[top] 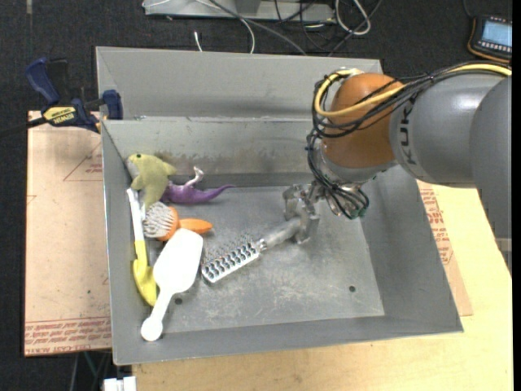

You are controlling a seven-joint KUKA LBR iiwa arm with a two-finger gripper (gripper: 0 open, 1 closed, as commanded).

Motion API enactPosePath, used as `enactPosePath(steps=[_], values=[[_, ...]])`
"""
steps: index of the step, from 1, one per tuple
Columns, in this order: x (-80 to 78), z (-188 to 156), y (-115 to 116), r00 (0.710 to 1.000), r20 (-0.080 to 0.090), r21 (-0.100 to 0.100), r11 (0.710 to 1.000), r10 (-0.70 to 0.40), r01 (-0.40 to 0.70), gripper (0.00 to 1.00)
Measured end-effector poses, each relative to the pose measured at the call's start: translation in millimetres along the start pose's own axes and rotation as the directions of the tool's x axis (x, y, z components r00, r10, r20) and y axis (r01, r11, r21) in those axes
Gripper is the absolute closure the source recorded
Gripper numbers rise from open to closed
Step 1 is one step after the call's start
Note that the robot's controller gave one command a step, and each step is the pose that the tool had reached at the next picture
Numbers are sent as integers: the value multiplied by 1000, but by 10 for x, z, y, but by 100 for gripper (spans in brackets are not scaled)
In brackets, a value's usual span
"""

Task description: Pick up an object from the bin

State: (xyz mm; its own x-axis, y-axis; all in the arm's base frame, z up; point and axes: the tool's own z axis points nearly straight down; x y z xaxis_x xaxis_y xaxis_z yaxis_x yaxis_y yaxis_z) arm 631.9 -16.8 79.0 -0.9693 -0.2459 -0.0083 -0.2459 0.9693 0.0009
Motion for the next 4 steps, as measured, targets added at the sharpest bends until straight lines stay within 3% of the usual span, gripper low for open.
enactPosePath(steps=[1, 2, 3, 4], values=[[-1, 0, -1, 1000, 0, 0, 1000, 1, -1, 0], [0, 1, -1, 1000, 0, 0, 1000, 1, -1, 0], [-57, 88, 558, 1000, 3, -4, 1000, -30, 30, 0], [403, 80, 277, 986, 3, 4, 986, -169, 169, 100]])
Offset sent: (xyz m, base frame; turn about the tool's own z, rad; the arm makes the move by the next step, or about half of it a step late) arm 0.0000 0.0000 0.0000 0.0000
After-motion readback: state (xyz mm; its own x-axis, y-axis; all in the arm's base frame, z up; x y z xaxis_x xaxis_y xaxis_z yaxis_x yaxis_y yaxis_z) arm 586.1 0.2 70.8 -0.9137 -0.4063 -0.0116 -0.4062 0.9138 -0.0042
